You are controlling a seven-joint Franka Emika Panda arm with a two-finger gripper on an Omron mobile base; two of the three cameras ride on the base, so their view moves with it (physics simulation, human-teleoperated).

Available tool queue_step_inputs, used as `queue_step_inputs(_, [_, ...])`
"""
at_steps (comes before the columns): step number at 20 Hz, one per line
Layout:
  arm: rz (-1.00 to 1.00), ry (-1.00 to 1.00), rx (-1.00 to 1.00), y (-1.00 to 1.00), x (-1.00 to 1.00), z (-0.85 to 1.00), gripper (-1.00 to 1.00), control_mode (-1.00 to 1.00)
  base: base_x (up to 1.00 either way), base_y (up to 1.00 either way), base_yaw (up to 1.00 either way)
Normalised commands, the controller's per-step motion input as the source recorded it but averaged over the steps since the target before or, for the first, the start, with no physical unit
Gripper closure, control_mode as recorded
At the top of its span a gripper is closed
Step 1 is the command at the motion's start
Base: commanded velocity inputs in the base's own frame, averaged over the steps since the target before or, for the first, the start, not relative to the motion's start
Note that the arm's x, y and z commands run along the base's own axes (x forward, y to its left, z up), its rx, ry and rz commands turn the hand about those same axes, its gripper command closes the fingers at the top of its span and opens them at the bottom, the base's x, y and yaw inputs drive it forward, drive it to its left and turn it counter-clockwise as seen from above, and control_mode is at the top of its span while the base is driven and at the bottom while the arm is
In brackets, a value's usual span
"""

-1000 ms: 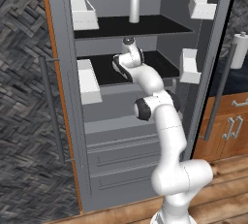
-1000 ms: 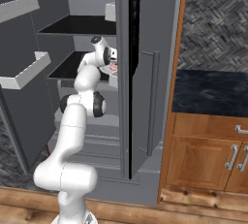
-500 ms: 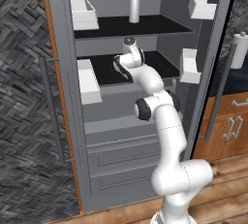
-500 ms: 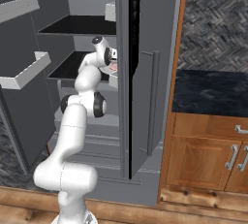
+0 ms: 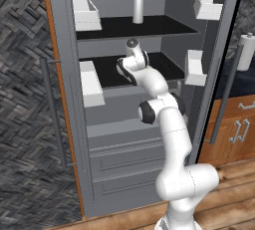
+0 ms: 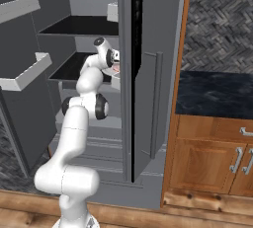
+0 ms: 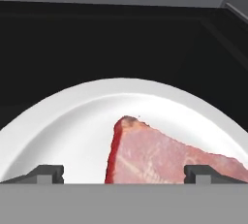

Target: Retrieve the steak from the fridge and place it on the saucepan with marinade on the stove.

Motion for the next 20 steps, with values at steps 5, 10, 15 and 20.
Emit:
queue_step_inputs(5, [0.00, 0.03, -0.04, -0.08, 0.00, -0.35, -1.00, -1.00, 0.00, 0.00, 0.00])
queue_step_inputs(10, [0.00, 0.05, -0.06, -0.14, 0.00, -0.45, 1.00, -1.00, 0.00, 0.00, 0.00])
queue_step_inputs(15, [0.00, 0.03, -0.03, -0.10, 0.00, -0.31, 1.00, -1.00, 0.00, 0.00, 0.00])
queue_step_inputs(20, [0.00, 0.00, 0.00, -0.07, 0.00, -0.01, 1.00, -1.00, 0.00, 0.00, 0.00])
